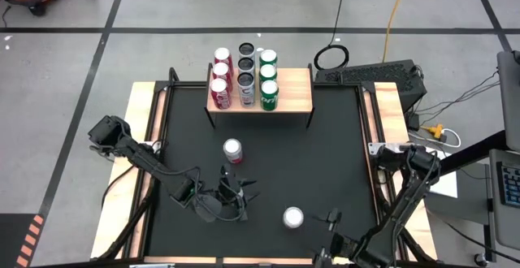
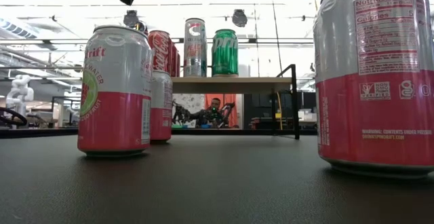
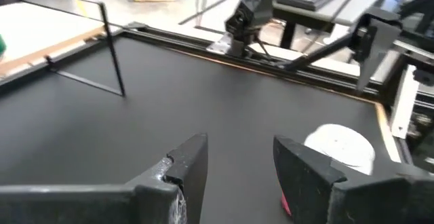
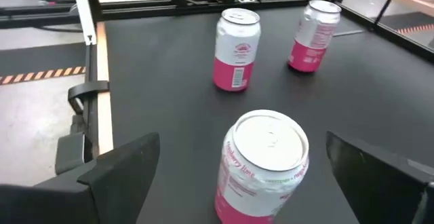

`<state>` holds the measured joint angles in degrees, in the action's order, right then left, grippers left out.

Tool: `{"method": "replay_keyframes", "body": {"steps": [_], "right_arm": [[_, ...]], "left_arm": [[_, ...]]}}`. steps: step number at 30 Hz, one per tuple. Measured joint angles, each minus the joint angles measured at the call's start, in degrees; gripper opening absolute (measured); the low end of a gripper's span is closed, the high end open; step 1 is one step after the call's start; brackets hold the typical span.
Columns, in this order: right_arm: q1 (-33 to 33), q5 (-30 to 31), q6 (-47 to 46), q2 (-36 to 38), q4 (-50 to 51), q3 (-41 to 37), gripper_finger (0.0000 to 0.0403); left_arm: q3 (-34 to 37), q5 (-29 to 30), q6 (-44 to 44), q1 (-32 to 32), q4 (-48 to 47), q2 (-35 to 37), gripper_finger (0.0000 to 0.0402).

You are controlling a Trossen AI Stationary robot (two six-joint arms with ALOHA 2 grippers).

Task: Place canned beverage on shelf
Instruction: Put the bottom right pink soda can on the shelf

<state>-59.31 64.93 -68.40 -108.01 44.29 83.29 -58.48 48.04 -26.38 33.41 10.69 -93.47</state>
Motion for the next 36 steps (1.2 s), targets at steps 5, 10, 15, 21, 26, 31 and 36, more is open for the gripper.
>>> {"method": "replay_keyframes", "body": {"steps": [5, 10, 15, 21, 26, 31, 36], "right_arm": [[1.3, 0.1, -2.7, 0.1, -0.3, -1.9, 0.0399], [2.4, -0.1, -5.9, 0.0, -7.0, -7.7, 0.0400], [3.3, -0.1, -6.0, 0.0, -12.5, -11.3, 0.0400], [5.2, -0.3, -2.3, 0.0, -20.2, -15.5, 0.0400], [6.8, -1.9, 5.1, 0.0, -28.2, -17.7, 0.0398], [7.8, -3.8, 10.8, 0.0, -31.3, -17.8, 0.0376], [9.7, -8.3, 15.7, 0.0, -32.2, -17.8, 0.0333]], "left_arm": [[0.0, 2.4, 0.2, -0.1, -0.1, 0.0, 0.0168], [0.0, 2.4, 0.3, -0.3, -0.7, 0.0, 0.0168], [0.0, 1.9, 0.3, -0.3, -0.8, 0.0, 0.0168], [0.0, 1.7, -0.1, -0.3, -0.9, 0.0, 0.0168], [0.0, 1.7, -0.2, -0.3, -0.9, 0.0, 0.0168], [0.0, 1.7, -0.2, -0.3, -0.8, 0.0, 0.0168], [0.0, 1.7, -0.2, -0.3, -0.8, 0.0, 0.0168]]}}
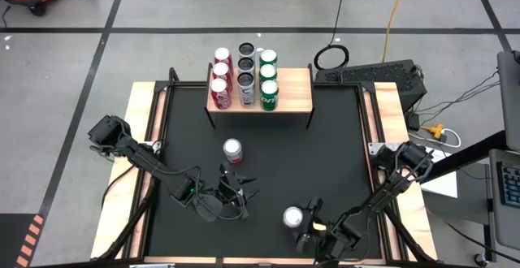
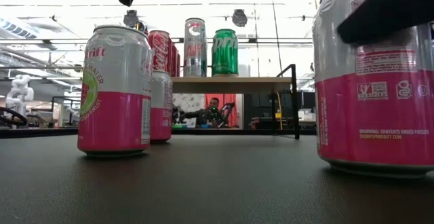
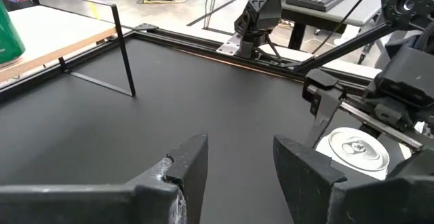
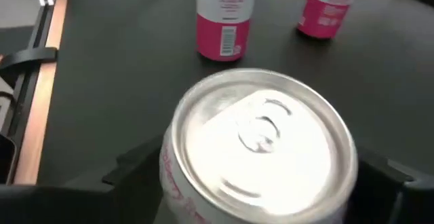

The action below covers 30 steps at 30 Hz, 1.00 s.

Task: Place canned beverage on shelf
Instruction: Put the bottom right pink soda can on the shelf

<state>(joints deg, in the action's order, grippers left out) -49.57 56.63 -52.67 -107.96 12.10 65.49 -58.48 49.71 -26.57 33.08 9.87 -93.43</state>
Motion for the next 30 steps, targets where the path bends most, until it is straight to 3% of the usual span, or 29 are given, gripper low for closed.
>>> {"method": "replay_keyframes", "body": {"steps": [8, 19, 30], "right_arm": [[1.6, -4.0, 8.8, 0.1, -1.8, 0.0, 0.0273], [1.9, -11.9, 26.0, 6.6, -0.4, -0.2, 0.0288], [3.6, -18.8, 44.5, 21.0, -0.5, -0.4, 0.0289]], "left_arm": [[0.0, -4.2, 0.0, 0.0, 0.0, 0.0, 0.0168], [0.0, -10.7, 6.5, 0.3, 3.0, 0.0, 0.0168], [0.0, -12.2, 19.3, 0.0, 19.5, -4.0, 0.0179]]}}
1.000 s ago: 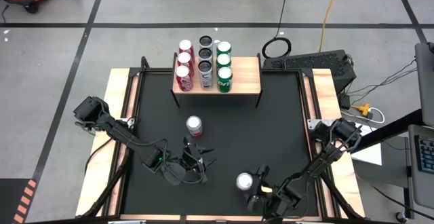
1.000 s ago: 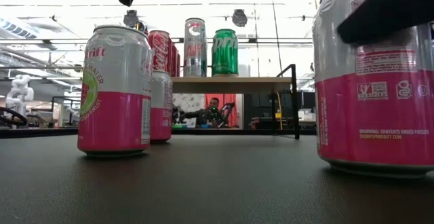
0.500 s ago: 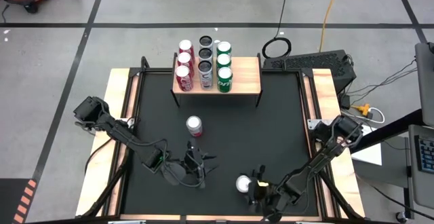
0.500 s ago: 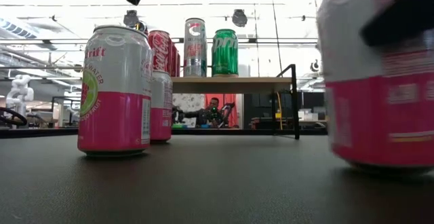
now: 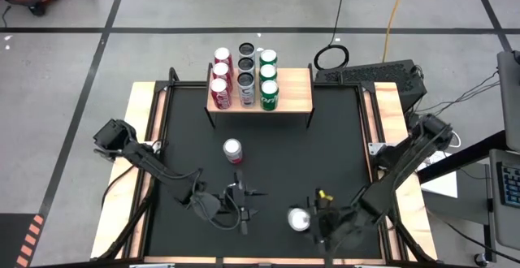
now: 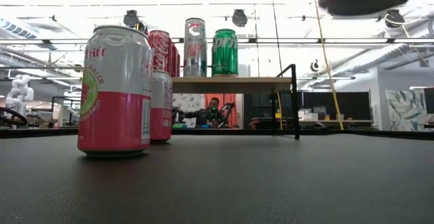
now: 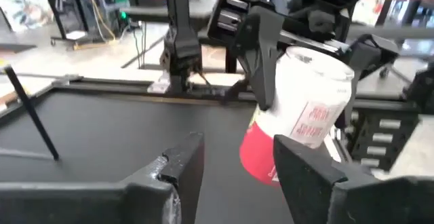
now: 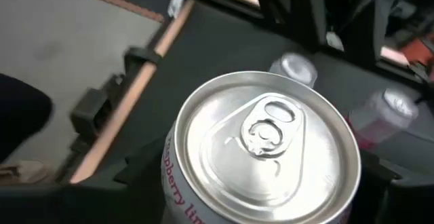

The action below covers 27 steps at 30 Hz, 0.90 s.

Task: Place canned beverage on shelf
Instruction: Put the bottom right pink soda can on the shelf

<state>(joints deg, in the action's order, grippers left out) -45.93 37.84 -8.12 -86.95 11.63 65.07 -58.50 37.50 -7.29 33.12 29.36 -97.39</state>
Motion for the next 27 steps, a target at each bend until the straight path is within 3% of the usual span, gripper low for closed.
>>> {"method": "replay_keyframes", "body": {"steps": [6, 14, 17, 22, 27], "right_arm": [[1.5, -2.1, 3.3, 10.1, -3.8, -7.1, 0.0290], [2.5, -7.5, 6.1, 18.0, -28.9, -25.2, 0.0290], [3.2, -12.1, 9.5, 18.4, -37.1, -28.6, 0.0290], [5.3, -22.5, 13.8, 18.4, -40.9, -29.1, 0.0290], [7.8, -27.5, 15.0, 18.4, -41.8, -29.1, 0.0290]], "left_arm": [[0.0, -1.6, -0.2, -1.5, 5.7, -2.4, 0.0243], [0.0, -4.1, -6.9, -4.0, 11.7, -7.8, 0.0332], [0.0, -6.8, -7.4, -4.7, 17.6, -10.4, 0.0344], [0.0, -12.7, -9.0, -5.9, 28.2, -14.1, 0.0348], [-1.1, -13.3, -8.9, -6.1, 29.6, -16.2, 0.0348]]}}
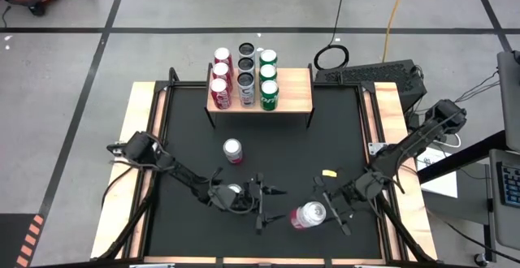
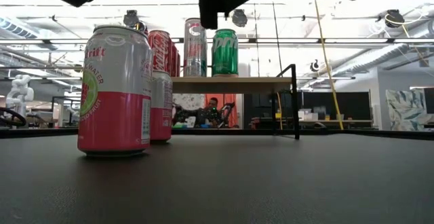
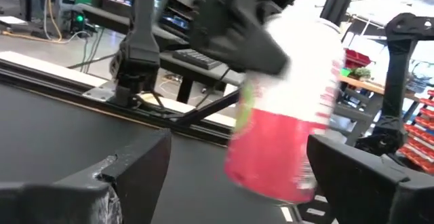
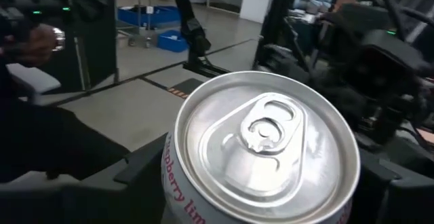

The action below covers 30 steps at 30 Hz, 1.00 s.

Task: Place canned beverage on shelf
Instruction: Put the bottom right pink soda can on the shelf

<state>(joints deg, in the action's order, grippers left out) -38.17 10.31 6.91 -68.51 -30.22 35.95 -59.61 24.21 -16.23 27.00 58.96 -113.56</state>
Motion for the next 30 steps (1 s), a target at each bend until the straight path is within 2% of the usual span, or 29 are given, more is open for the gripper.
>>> {"method": "replay_keyframes", "body": {"steps": [9, 16, 19, 24, 30], "right_arm": [[1.6, 0.0, 0.1, 0.0, -0.2, 0.0, 0.0290], [2.6, 1.0, -2.3, 0.0, -0.4, 0.0, 0.0290], [2.6, 4.5, -3.7, 0.0, 0.0, 0.0, 0.0290], [2.7, 10.7, -8.0, 0.0, 0.0, 0.0, 0.0290], [2.7, 21.6, -15.8, -0.1, -0.1, 0.0, 0.0290]], "left_arm": [[-5.0, 0.9, 1.8, 0.0, -2.3, -2.7, 0.0348], [-6.6, 7.6, 8.9, 1.2, -2.9, -3.9, 0.0349], [-6.7, 8.0, 12.2, 1.8, -2.7, -3.7, 0.0349], [-6.8, 9.7, 12.3, 2.7, -2.3, -2.8, 0.0349], [-6.8, 18.0, 12.4, 3.0, -5.2, -2.9, 0.0348]]}}
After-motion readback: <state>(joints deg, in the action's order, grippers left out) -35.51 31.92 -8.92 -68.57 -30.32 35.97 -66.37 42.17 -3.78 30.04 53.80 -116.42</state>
